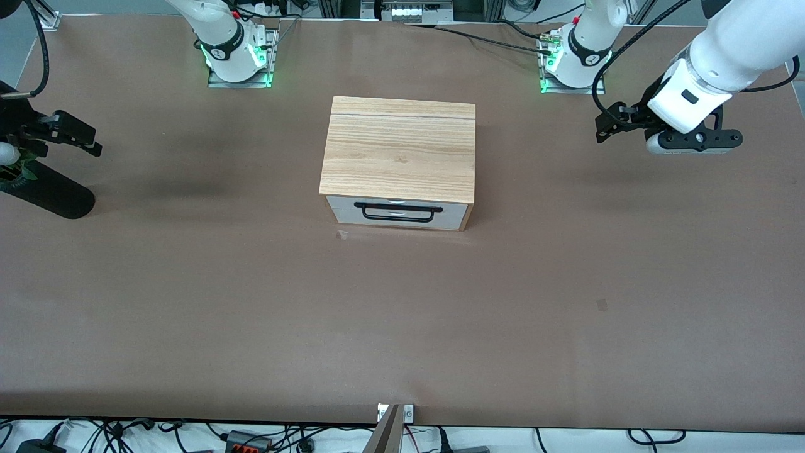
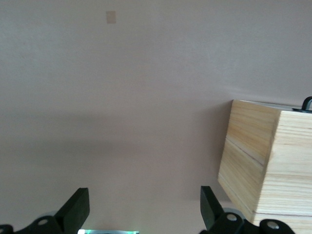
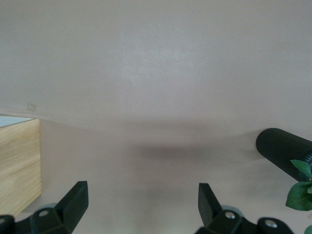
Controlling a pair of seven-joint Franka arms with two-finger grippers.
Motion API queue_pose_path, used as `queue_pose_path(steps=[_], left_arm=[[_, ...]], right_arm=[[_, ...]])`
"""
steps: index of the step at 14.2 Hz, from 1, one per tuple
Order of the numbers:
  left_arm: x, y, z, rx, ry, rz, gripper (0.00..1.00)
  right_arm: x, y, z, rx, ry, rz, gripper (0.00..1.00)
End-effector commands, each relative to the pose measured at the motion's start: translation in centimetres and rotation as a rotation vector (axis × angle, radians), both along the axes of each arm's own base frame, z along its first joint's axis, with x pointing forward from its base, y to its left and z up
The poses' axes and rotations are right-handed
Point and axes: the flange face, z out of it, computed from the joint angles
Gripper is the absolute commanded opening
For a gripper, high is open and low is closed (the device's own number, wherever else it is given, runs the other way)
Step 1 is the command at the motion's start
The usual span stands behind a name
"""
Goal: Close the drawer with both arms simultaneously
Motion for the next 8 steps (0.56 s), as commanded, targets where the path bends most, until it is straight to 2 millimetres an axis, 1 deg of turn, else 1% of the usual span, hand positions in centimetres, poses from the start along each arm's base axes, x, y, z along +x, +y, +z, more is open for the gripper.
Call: queue_pose_path(steps=[1,2,3,5,6,8], left_arm=[[-0.5,-1.7,1.5,0.073,-0.006,-0.05,1.0],[0.3,-0.7,2.0,0.07,0.014,-0.035,1.0],[0.5,-1.3,2.5,0.074,0.033,-0.032,1.0],[0.5,-1.1,3.0,0.108,0.036,0.104,1.0],[0.3,-0.9,3.0,0.113,0.043,0.117,1.0],[0.3,-1.5,3.0,0.123,0.037,0.117,1.0]], right_arm=[[0.8,0.1,-0.6,0.011,0.028,-0.01,1.0],[0.8,0.0,-0.5,0.011,0.027,-0.013,1.0],[0.9,0.4,-0.6,0.01,0.027,-0.006,1.0],[0.9,0.9,-0.3,0.008,0.022,0.004,1.0],[0.9,1.0,-0.2,0.005,0.019,0.008,1.0],[1.0,0.9,-0.2,0.004,0.015,0.005,1.0]])
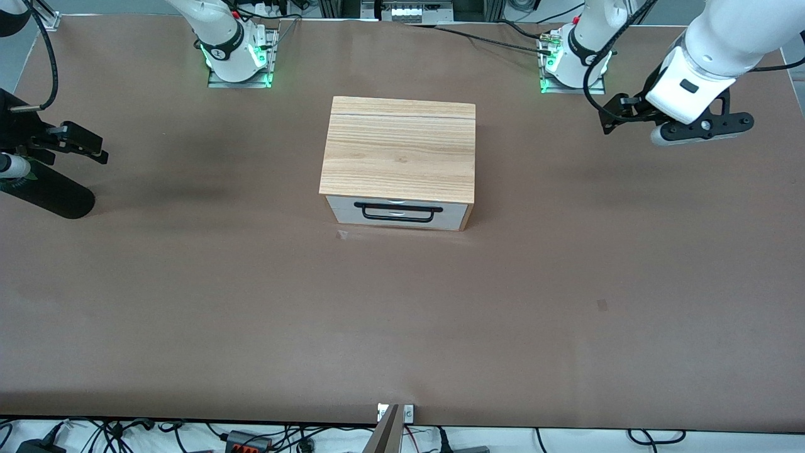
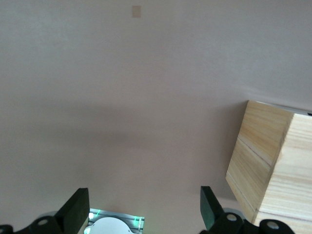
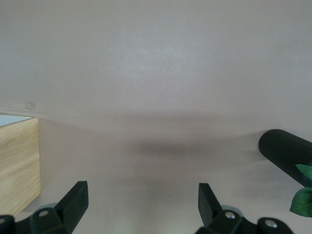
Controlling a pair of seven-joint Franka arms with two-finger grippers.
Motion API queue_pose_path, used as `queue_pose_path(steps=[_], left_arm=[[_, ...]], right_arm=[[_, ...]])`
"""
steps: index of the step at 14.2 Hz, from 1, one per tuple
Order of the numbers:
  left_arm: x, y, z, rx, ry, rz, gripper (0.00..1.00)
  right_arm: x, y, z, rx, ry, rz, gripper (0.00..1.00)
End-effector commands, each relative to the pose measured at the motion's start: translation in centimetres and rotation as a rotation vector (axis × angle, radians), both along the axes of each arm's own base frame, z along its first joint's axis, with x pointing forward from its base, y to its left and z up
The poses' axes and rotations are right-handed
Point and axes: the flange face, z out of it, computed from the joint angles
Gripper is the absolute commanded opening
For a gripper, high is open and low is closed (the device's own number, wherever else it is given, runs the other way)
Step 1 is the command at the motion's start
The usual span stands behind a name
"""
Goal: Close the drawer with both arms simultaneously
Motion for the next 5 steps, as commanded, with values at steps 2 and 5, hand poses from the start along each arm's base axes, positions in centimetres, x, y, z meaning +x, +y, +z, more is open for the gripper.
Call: queue_pose_path(steps=[2,5], left_arm=[[0.55,-0.23,-0.06,0.031,0.013,0.018,1.0],[0.79,-0.21,-0.03,0.02,0.008,0.027,1.0]], right_arm=[[0.0,0.16,0.62,0.005,0.006,-0.01,1.0],[-0.02,0.25,0.6,0.006,0.007,-0.009,1.0]])
